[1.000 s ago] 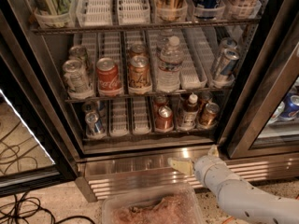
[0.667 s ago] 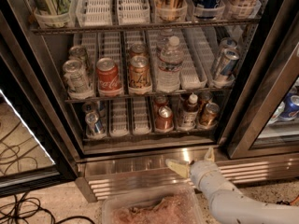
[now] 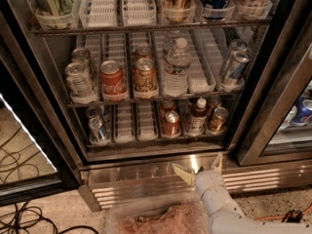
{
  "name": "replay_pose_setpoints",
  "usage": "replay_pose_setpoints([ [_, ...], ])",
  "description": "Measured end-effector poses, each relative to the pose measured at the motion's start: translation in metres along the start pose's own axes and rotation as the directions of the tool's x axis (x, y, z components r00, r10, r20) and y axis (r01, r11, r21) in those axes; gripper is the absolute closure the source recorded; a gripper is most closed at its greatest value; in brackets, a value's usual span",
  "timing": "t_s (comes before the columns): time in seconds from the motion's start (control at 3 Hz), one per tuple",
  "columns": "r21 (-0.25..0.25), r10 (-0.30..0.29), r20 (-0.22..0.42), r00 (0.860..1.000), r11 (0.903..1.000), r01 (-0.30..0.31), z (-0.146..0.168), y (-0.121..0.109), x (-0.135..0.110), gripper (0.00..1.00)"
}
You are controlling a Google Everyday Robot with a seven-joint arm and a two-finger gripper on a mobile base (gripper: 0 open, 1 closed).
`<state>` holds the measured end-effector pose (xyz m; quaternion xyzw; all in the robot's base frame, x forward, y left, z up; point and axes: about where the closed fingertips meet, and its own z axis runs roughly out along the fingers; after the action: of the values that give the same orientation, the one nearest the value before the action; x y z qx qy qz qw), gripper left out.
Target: Pick blue plastic bottle from bottom shelf of fridge
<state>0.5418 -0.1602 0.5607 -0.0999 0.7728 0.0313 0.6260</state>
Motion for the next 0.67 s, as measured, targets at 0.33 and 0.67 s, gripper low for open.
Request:
replay_pose_setpoints([
  [0.33, 0.049, -0.032, 0.095, 0.995, 0.9984, 0.028, -0.0018, -0.0023, -0.0077, 0.0],
  [0.67, 0.07, -0.048, 0.153, 0.987, 0.9968, 0.038, 0.0001, -0.0025, -0.0166, 0.0],
])
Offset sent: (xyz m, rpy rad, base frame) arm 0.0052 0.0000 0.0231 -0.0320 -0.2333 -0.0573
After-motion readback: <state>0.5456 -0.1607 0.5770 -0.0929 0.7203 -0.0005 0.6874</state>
